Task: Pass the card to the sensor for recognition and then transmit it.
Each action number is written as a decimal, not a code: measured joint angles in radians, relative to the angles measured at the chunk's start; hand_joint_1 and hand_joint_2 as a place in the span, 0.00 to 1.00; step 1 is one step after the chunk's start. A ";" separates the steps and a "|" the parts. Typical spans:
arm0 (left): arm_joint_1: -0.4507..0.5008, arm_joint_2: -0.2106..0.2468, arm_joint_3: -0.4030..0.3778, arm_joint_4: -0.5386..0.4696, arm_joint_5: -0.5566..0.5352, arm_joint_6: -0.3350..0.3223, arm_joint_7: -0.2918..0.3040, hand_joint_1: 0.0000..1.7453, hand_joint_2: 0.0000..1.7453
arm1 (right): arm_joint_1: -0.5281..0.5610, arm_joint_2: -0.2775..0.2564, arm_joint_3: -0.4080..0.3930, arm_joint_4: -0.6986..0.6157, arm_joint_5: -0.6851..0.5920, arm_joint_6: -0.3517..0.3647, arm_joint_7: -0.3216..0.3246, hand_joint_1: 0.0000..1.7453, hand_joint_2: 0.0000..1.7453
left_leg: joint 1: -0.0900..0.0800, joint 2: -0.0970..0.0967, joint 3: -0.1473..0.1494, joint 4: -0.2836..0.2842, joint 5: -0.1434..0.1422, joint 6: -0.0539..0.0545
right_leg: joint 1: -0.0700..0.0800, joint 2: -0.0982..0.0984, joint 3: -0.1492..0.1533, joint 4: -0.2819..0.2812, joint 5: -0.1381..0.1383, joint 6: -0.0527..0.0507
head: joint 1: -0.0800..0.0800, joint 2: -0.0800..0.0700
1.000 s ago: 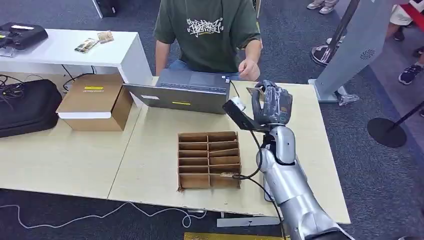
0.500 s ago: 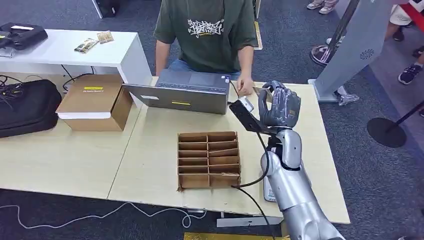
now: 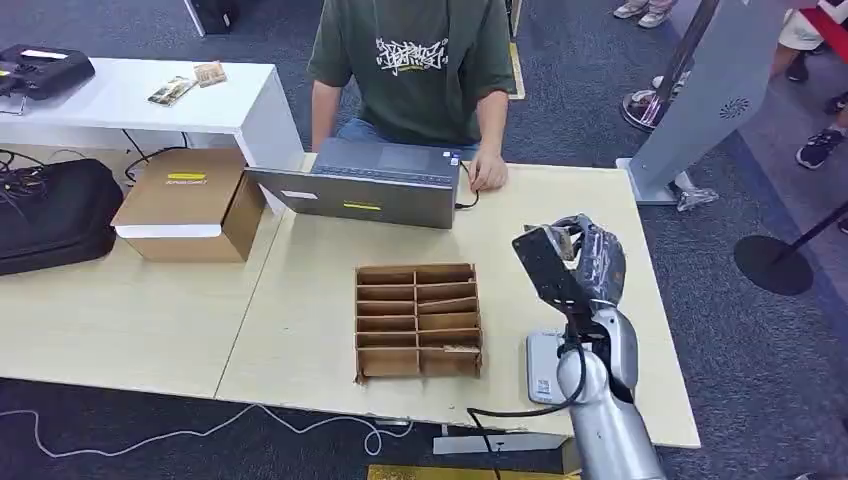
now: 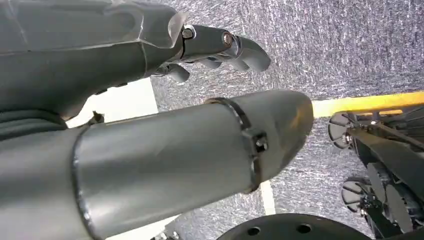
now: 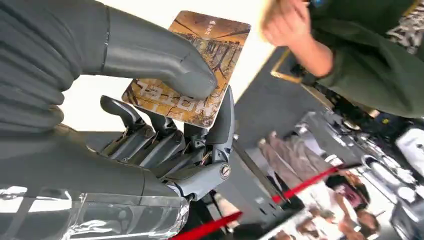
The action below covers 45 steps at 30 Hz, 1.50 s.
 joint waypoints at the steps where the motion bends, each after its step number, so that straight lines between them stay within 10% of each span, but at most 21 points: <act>1: 0.000 0.000 0.000 0.000 0.005 0.002 0.000 0.00 0.00 | 0.019 0.000 -0.011 -0.020 -0.002 0.006 0.000 1.00 1.00 | 0.000 0.000 0.000 0.000 0.000 0.000 | 0.000 0.000 0.000 0.000 0.000 0.000 | 0.000 0.000; 45: -0.002 -0.023 0.000 0.000 0.056 0.012 0.005 0.00 0.00 | 0.249 0.002 -0.244 -0.154 -0.139 0.140 0.034 1.00 1.00 | 0.000 0.001 0.001 0.000 -0.002 0.000 | 0.000 0.001 0.000 0.000 -0.002 0.000 | 0.000 0.000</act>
